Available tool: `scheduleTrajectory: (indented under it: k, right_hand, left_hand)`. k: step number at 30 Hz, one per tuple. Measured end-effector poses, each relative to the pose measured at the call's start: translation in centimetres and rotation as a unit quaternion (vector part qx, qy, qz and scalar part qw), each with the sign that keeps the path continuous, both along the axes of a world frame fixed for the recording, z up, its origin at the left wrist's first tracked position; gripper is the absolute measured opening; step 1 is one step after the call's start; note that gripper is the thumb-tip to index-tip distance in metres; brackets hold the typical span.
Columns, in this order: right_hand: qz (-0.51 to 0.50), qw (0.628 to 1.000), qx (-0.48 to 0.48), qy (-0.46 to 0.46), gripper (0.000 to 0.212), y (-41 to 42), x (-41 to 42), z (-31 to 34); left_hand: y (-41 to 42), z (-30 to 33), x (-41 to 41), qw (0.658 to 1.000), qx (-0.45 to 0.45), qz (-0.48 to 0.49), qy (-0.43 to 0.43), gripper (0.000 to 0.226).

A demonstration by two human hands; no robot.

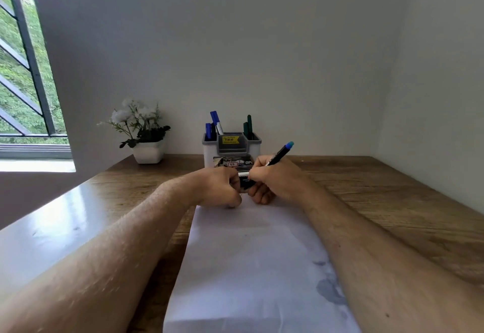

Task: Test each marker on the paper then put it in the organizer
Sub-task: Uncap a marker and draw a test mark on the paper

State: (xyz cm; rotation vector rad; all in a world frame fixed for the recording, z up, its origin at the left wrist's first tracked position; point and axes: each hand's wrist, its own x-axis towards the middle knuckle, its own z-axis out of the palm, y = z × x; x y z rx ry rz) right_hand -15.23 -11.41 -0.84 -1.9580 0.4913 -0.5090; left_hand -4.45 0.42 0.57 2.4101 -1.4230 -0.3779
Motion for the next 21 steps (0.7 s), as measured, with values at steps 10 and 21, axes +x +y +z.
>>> scheduleTrajectory:
  k: [10, 21]
  right_hand:
    - [-0.02, 0.992, -0.119, 0.04, 0.018, -0.11, 0.04, -0.13]
    - [-0.025, 0.989, -0.134, 0.057, 0.02, 0.0, 0.14, -0.03]
  left_hand:
    - [-0.26, -0.16, 0.24, 1.0, -0.001, -0.021, 0.002, 0.014]
    - [-0.6, -0.45, 0.67, 1.0, -0.003, -0.019, 0.015, 0.019]
